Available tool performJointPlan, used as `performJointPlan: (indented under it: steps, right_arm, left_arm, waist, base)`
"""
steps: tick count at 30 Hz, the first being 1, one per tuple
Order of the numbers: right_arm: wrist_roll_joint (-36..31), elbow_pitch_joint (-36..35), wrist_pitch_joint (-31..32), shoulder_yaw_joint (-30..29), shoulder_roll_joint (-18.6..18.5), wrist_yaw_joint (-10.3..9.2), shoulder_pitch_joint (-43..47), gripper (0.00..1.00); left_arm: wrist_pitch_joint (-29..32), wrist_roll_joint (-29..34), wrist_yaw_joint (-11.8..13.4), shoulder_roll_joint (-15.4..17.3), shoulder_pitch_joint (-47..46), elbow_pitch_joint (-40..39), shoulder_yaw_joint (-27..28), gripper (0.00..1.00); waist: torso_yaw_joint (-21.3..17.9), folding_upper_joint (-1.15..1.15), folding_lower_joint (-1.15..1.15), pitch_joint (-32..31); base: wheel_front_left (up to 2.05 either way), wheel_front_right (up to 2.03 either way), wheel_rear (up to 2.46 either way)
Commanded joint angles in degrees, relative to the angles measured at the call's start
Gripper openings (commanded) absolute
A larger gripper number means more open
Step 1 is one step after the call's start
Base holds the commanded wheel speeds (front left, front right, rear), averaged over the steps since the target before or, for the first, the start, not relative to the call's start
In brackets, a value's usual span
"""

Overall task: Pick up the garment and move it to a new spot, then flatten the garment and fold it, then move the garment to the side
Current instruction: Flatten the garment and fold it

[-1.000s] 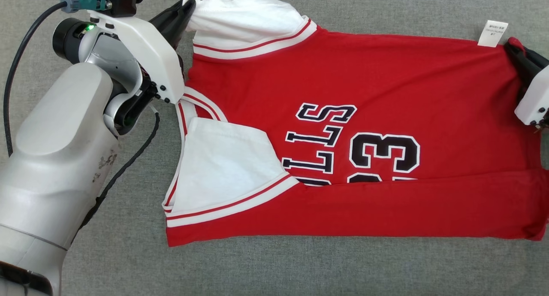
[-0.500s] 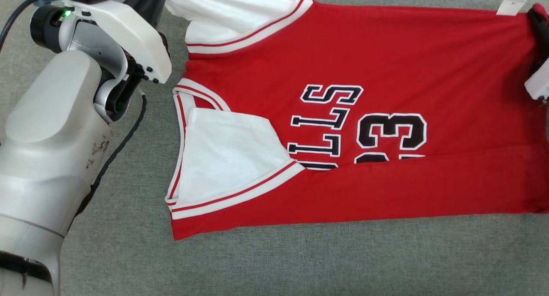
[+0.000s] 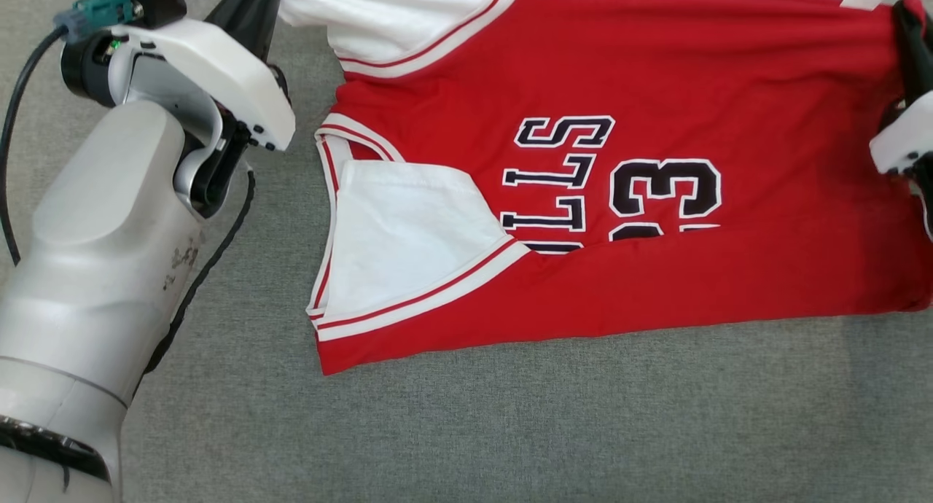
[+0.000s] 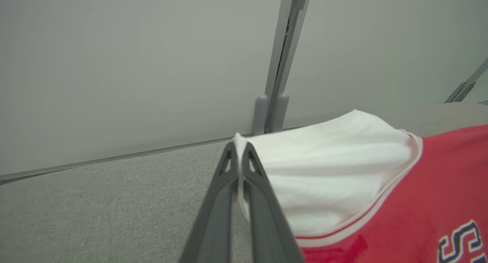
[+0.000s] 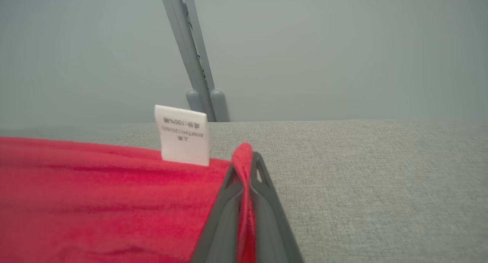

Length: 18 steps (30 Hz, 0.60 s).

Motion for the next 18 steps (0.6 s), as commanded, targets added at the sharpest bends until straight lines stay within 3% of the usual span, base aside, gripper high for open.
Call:
performJointPlan:
  steps: [1, 9, 13, 18]
  right_arm:
    - [-0.3, -0.1, -1.1, 0.4, -0.9, -0.14, 1.3, 0.0]
    - [1.7, -1.3, -4.0, 1.6, -2.0, -0.15, 8.5, 0.0]
    - [3.5, -3.1, -4.5, 2.2, -2.1, -0.15, 13.1, 0.0]
    - [7.1, -6.4, -2.0, 2.9, -3.9, -0.15, 19.0, 0.0]
  left_arm:
    - [-0.6, -0.4, -0.3, 0.8, 1.0, 0.1, -0.1, 0.0]
    - [-0.5, -1.3, -0.8, 4.5, 8.8, -5.0, -3.7, 0.0]
    - [1.2, -2.0, -0.8, 7.8, 14.4, -10.2, -5.0, 0.0]
    - [5.4, -3.2, 1.2, 12.3, 22.1, -19.1, -6.4, 0.0]
  waist:
    - [0.1, 0.0, 0.0, -1.3]
    - [0.3, 0.0, 0.0, -7.6]
    - [0.2, 0.0, 0.0, -10.8]
    - [0.5, 0.0, 0.0, -13.3]
  base:
    - [0.0, 0.0, 0.0]
    - [0.0, 0.0, 0.0]
    - [0.0, 0.0, 0.0]
    - [0.0, 0.0, 0.0]
